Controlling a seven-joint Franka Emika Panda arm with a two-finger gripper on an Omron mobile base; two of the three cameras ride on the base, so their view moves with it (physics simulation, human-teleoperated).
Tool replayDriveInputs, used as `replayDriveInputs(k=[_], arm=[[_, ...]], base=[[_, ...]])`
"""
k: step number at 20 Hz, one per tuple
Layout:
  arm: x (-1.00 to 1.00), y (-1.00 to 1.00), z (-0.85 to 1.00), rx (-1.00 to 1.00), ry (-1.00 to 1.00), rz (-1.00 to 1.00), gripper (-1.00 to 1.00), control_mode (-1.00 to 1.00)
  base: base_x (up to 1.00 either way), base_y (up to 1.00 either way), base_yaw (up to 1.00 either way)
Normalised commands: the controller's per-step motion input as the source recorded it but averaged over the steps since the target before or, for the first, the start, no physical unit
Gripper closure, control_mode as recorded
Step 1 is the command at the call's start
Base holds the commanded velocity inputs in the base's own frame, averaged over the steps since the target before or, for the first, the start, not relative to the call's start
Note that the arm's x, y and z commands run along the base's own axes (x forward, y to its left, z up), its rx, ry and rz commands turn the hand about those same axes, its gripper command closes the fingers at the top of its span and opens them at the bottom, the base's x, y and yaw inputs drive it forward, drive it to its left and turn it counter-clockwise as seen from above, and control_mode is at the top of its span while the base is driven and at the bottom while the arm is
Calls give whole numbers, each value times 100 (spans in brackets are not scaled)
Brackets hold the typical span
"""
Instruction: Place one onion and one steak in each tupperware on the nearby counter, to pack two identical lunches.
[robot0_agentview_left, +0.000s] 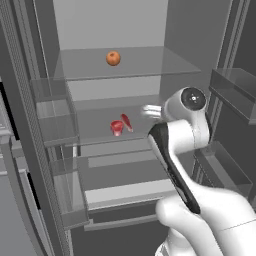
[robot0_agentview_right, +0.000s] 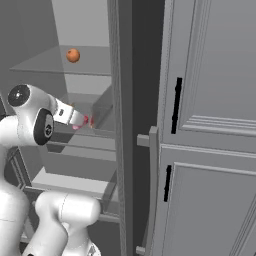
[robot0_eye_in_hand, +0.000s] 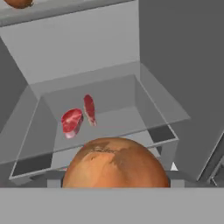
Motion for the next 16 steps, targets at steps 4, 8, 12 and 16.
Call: replayDriveInputs(k=[4, 8, 12, 16], arm=[[-70, 0, 0, 0, 36, 0, 100, -100], [-61, 1, 0, 0, 0, 1, 100, -100], [-44, 0, 0, 0, -4, 0, 100, -100], [-17, 0, -6, 0, 1, 0, 100, -100]], base=[[0, 0, 0], [0, 0, 0], [0, 0, 0], [0, 0, 0]])
